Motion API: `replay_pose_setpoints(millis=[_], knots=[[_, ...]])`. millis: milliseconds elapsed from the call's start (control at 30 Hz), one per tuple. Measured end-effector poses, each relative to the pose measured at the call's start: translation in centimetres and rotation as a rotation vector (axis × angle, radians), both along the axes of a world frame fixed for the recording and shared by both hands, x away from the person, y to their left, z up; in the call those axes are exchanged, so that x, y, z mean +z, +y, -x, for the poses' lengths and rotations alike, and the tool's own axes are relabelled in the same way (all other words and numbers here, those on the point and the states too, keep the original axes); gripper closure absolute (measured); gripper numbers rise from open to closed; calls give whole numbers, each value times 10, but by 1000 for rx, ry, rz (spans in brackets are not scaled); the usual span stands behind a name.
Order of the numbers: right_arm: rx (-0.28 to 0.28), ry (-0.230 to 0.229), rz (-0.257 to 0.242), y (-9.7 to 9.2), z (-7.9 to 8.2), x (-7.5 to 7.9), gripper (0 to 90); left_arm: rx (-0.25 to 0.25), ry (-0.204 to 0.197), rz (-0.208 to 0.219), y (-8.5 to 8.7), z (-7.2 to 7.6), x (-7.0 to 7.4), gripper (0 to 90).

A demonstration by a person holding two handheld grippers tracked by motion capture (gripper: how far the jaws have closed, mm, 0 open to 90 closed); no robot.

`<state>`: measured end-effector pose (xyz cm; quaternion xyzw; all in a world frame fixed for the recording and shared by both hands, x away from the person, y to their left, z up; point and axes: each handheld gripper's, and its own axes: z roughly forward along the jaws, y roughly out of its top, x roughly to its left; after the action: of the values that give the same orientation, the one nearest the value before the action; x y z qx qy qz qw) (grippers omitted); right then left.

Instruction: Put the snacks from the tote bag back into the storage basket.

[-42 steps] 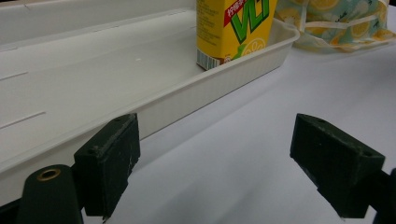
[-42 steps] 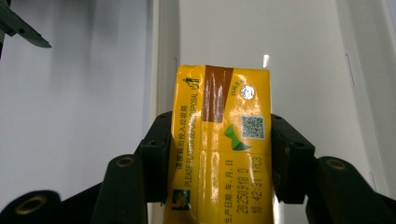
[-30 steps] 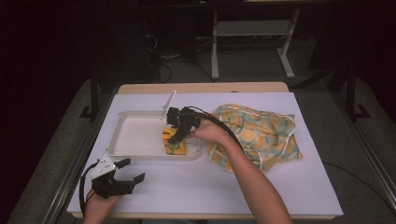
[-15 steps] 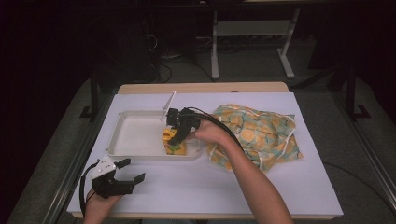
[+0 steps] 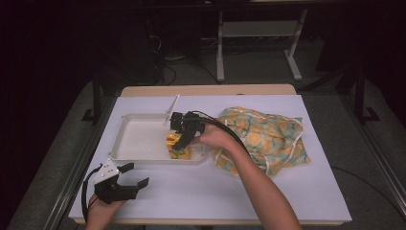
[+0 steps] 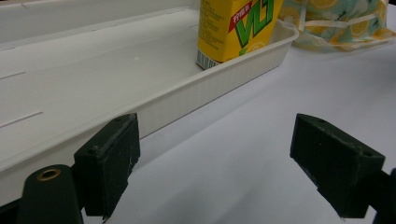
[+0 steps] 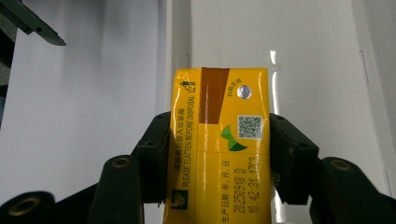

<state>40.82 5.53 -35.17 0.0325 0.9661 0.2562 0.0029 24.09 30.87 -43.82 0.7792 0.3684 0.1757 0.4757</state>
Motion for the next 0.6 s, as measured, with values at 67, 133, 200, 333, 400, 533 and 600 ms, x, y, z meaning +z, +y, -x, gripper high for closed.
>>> replay_pose_setpoints(millis=[67, 133, 200, 333, 400, 533, 600], knots=[[-2, 3, -1, 0, 0, 0, 462, 0, 0, -2, 0, 0, 0, 158], [-7, 8, -2, 0, 0, 1, 457, 0, 1, 0, 0, 0, 0, 157], [-10, 12, -7, -1, 0, 2, 456, 2, 5, 4, -1, 0, 0, 157], [-8, 7, -7, -2, 1, 3, 446, 0, 6, 1, -1, 0, 0, 158], [-11, 10, -10, -2, 1, 3, 442, 1, 5, 4, -1, 0, 0, 158], [-11, 7, -10, -2, 2, 4, 429, -2, 0, -3, 0, 0, 0, 158], [-12, 4, -9, -3, 3, 5, 425, -2, 1, -4, 0, 0, 0, 158]])
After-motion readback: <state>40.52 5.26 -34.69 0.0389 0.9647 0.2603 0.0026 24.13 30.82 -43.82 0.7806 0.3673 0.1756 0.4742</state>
